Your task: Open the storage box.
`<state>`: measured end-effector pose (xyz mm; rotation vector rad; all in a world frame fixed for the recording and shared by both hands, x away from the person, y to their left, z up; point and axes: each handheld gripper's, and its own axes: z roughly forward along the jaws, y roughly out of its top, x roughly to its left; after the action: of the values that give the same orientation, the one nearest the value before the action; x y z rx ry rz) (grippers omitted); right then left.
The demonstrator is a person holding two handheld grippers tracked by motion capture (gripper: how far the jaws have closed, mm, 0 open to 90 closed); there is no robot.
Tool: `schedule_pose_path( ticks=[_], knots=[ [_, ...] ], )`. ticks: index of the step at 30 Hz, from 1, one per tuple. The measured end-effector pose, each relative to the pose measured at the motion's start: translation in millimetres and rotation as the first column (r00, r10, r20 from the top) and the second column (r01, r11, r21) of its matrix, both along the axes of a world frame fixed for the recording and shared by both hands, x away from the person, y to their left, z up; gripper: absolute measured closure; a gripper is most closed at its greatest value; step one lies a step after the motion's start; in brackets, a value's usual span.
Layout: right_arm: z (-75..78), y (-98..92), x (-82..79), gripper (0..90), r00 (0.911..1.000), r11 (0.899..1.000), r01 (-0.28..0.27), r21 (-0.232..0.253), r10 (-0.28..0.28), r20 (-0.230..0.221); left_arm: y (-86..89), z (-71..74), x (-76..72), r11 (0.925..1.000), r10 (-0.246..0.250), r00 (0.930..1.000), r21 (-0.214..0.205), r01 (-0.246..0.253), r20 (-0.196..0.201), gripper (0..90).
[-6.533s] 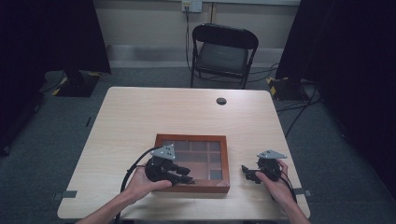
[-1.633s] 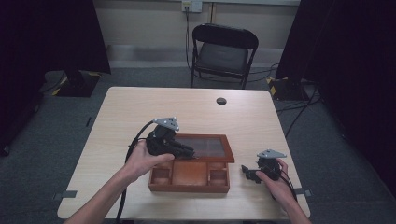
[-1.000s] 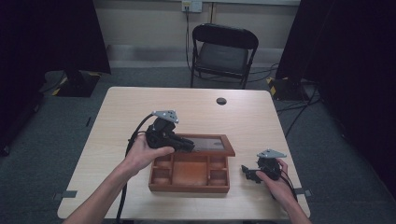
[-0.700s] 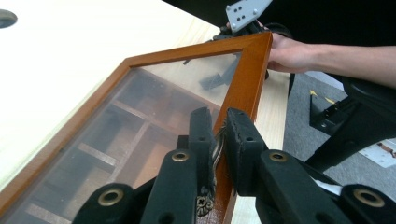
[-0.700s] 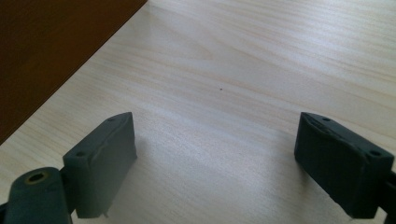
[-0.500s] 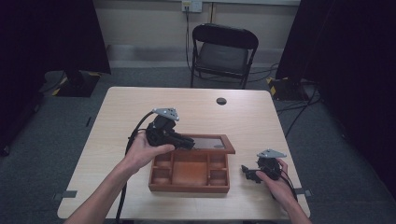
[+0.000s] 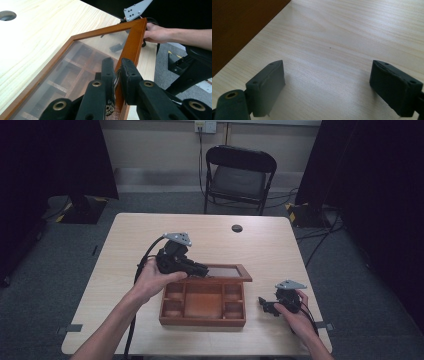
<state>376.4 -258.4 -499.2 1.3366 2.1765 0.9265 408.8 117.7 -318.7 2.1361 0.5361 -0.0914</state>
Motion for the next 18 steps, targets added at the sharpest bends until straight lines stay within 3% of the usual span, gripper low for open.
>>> schedule_pose_path(
  ticks=[18],
  knots=[
    [-0.6,-0.2,-0.5,12.2,1.0,1.0,0.001,0.003,-0.001,0.007,0.6,4.2,4.8,0.9996,0.017,0.9997,-0.023,-0.017,0.018,81.6]
  ],
)
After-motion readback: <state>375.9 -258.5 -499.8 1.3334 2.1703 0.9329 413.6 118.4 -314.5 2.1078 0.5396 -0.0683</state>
